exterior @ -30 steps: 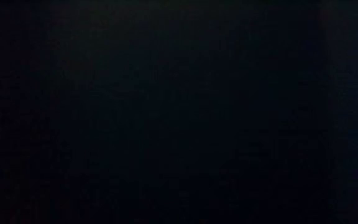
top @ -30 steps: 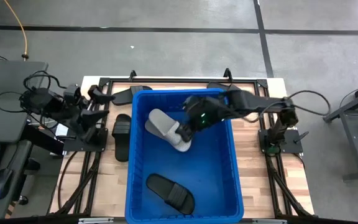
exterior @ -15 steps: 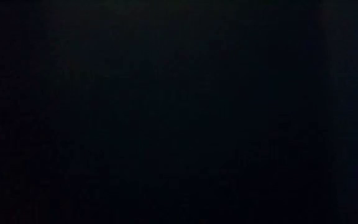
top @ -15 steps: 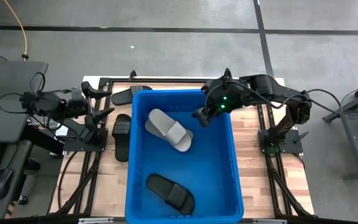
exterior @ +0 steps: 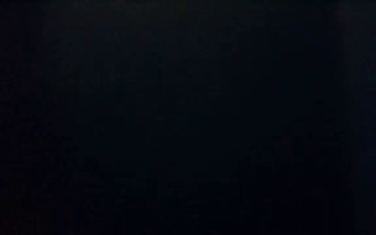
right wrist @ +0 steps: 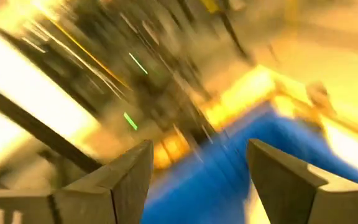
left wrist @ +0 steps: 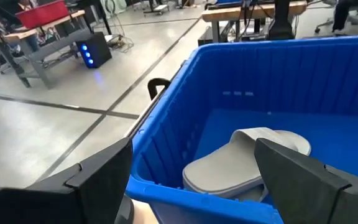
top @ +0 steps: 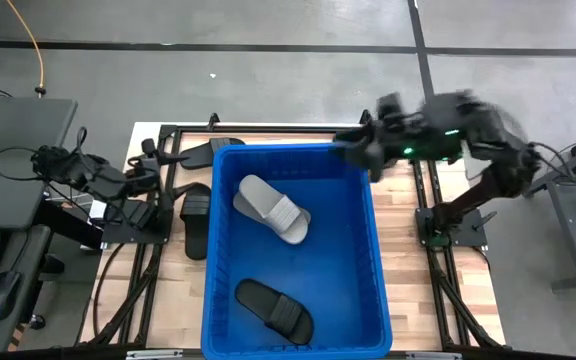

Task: Pick and place slides into bin
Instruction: Put the bottom black slipper into the blue bin

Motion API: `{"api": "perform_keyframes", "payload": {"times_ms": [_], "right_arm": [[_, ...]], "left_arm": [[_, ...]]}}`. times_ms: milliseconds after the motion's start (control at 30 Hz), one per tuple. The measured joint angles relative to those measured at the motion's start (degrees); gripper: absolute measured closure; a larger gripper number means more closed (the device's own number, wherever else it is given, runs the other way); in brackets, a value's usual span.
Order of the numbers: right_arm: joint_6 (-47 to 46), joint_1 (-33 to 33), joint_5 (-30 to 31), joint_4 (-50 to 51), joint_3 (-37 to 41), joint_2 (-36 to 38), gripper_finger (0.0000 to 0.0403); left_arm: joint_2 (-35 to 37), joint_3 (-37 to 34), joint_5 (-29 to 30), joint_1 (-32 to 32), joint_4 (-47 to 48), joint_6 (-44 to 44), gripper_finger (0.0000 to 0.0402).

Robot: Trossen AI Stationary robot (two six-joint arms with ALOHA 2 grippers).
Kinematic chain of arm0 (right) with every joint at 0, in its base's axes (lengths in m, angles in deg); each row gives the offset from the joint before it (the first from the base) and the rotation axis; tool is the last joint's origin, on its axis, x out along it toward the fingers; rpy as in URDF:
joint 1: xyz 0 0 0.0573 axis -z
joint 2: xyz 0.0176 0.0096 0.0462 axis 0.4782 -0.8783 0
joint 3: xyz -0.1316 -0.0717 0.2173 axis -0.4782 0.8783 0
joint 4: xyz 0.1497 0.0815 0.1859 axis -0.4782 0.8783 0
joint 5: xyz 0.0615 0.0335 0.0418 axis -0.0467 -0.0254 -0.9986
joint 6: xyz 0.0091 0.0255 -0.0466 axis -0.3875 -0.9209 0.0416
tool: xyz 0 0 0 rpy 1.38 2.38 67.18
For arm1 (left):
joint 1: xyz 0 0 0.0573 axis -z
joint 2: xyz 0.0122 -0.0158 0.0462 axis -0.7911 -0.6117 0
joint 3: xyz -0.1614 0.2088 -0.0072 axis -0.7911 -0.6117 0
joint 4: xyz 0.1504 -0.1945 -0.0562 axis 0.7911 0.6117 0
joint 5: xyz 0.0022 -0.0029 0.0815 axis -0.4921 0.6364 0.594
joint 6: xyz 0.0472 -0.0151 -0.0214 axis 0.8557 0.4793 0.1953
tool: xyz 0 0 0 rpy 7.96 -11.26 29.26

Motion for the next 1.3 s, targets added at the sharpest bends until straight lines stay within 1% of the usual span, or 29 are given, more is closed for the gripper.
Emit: {"api": "perform_keyframes", "payload": {"times_ms": [67, 100, 167, 200, 267, 333, 400, 467, 533, 667, 800, 900, 1000, 1100, 1200, 1300], "right_arm": [[4.66, -0.95, -1.00, -11.49, 5.80, 3.29, 0.0155], [5.63, -1.34, -0.62, -14.56, 9.79, 5.19, 0.0155], [3.64, -1.79, 1.90, -18.04, 20.52, 10.00, 0.0155], [1.64, -1.61, 2.27, -21.82, 27.05, 12.61, 0.0155], [-1.75, 0.02, 0.42, -34.14, 40.18, 17.71, 0.0155], [-2.71, 1.16, -1.13, -50.90, 50.71, 23.19, 0.0156], [-2.75, 1.51, -3.11, -65.85, 58.84, 27.75, 0.0155], [-2.99, 1.57, -4.53, -73.56, 65.25, 31.03, 0.0155], [-3.71, 1.49, -4.41, -77.02, 70.50, 33.18, 0.0155], [-5.09, 0.80, -2.09, -80.22, 77.28, 36.73, 0.0155], [-9.73, 0.39, 2.19, -80.02, 82.45, 38.08, 0.0155], [-11.71, 0.44, 1.91, -79.60, 84.61, 38.20, 0.0155], [-11.86, 0.42, 1.70, -80.51, 84.68, 38.39, 0.0155], [-11.59, 0.42, 1.70, -79.97, 84.85, 38.26, 0.0155], [-11.50, 0.42, 1.56, -80.17, 84.85, 38.34, 0.0155], [-10.41, 0.42, 0.08, -80.14, 84.85, 38.30, 0.0155]], "left_arm": [[-0.68, 0.00, 0.40, 0.00, -0.09, -0.40, 0.0076], [-0.83, 0.00, 0.77, 0.00, -0.20, -0.82, 0.0076], [-0.91, 0.00, 0.96, 0.00, -0.17, -1.57, 0.0076], [-0.83, 0.00, 1.01, 0.00, -0.16, -1.68, 0.0076], [-0.74, 0.01, 1.41, 0.00, -0.17, -1.71, 0.0076], [-0.46, 0.00, 0.57, 0.00, -0.07, -1.66, 0.0076], [-0.23, 0.02, -2.59, 0.00, 0.02, -1.46, 0.0076], [-0.62, 0.02, -5.16, 0.00, 0.61, 0.47, 0.0076], [-2.01, 0.04, -6.15, 0.01, 1.24, 3.14, 0.0076], [-6.56, 0.07, -7.15, 0.00, 6.52, 6.12, 0.0076], [-10.66, 0.04, -8.41, 0.00, 13.08, 6.29, 0.0076], [-13.31, 0.04, -9.56, 0.01, 18.04, 0.30, 0.0076], [-14.83, 0.02, -8.97, 0.02, 24.85, -6.21, 0.0076], [-15.84, 0.02, -8.64, 0.00, 29.38, -12.80, 0.0076], [-16.58, -0.07, -8.36, 0.00, 31.95, -18.30, 0.0076], [-16.47, -1.53, -8.11, 0.00, 31.99, -22.55, 0.0076]]}}
